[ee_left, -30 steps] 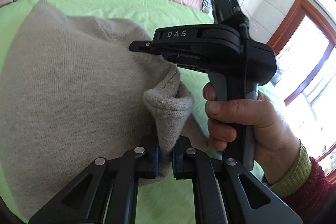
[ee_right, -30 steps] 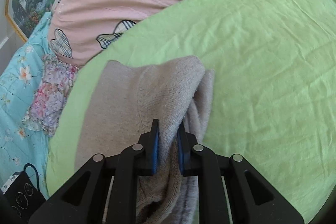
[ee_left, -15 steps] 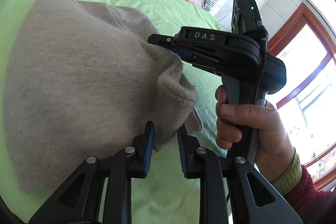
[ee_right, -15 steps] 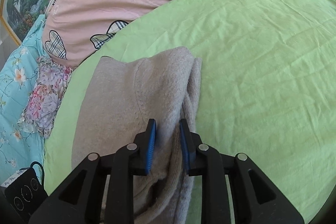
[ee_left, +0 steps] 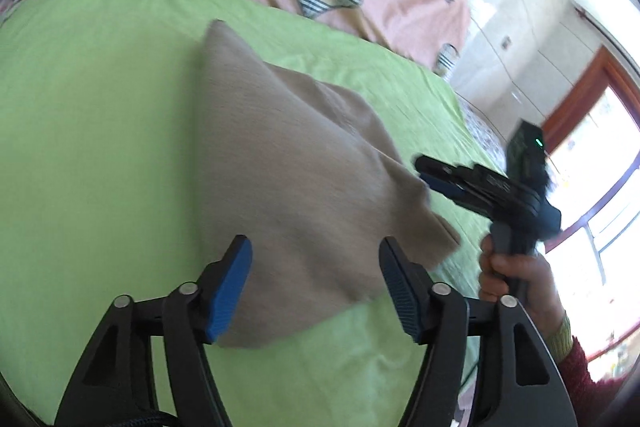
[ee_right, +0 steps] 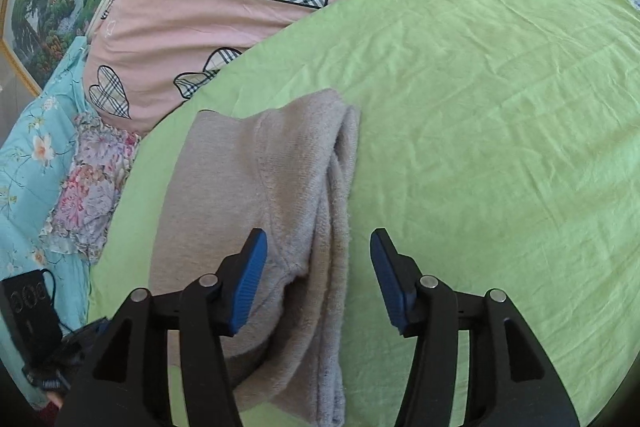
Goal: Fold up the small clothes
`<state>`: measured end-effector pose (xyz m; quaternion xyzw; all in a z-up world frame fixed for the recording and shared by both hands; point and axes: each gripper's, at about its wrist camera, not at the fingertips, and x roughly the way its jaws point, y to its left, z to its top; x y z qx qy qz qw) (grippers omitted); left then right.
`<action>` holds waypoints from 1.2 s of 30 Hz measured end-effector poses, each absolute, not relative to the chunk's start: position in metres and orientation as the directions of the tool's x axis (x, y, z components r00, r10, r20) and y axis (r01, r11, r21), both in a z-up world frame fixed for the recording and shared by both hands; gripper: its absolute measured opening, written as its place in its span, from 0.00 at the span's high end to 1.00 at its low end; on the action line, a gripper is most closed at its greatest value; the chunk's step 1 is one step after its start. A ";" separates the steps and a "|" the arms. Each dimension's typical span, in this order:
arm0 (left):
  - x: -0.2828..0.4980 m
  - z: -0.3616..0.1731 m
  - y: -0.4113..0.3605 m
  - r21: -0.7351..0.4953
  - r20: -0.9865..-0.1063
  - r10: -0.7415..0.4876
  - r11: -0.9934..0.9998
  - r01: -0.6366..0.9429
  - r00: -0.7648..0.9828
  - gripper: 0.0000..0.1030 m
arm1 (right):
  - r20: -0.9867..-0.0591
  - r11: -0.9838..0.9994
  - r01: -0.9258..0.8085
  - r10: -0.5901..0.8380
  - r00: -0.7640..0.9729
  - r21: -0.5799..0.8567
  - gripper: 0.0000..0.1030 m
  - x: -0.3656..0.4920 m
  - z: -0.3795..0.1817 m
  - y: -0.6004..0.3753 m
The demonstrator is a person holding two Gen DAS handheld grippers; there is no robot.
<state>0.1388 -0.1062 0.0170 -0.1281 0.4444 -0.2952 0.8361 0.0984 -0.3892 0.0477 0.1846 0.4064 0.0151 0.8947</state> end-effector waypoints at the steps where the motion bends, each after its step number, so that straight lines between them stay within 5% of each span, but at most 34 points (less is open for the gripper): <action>1: 0.148 0.015 -0.099 -0.485 -0.672 -0.598 0.801 0.351 0.437 0.31 | -0.720 0.929 0.115 0.191 0.667 0.353 0.39 0.100 0.047 -0.388; 5: 0.176 0.003 -0.088 -0.514 -0.681 -0.597 0.802 0.303 0.425 0.28 | -0.713 0.909 0.092 0.252 0.655 0.406 0.32 0.107 0.040 -0.383; 16: 0.263 -0.060 -0.099 -0.711 -0.625 -0.726 0.681 0.174 0.289 0.20 | -0.733 0.863 0.103 0.350 0.583 0.494 0.30 0.138 0.012 -0.394; 20: 0.274 -0.064 -0.111 -0.707 -0.618 -0.733 0.677 0.206 0.284 0.39 | -0.749 0.870 0.077 0.371 0.548 0.487 0.33 0.149 0.004 -0.391; 22: 0.273 -0.062 -0.113 -0.698 -0.617 -0.730 0.680 0.224 0.294 0.50 | -0.757 0.870 0.064 0.386 0.528 0.489 0.56 0.151 0.002 -0.386; 25: 0.263 -0.052 -0.108 -0.691 -0.607 -0.731 0.679 0.247 0.312 0.60 | -0.752 0.876 0.062 0.372 0.545 0.479 0.62 0.146 0.006 -0.381; 36: 0.201 0.007 -0.028 -0.602 -0.609 -0.645 0.755 0.261 0.461 0.62 | -0.676 0.846 -0.098 0.484 0.555 0.525 0.68 0.131 0.026 -0.306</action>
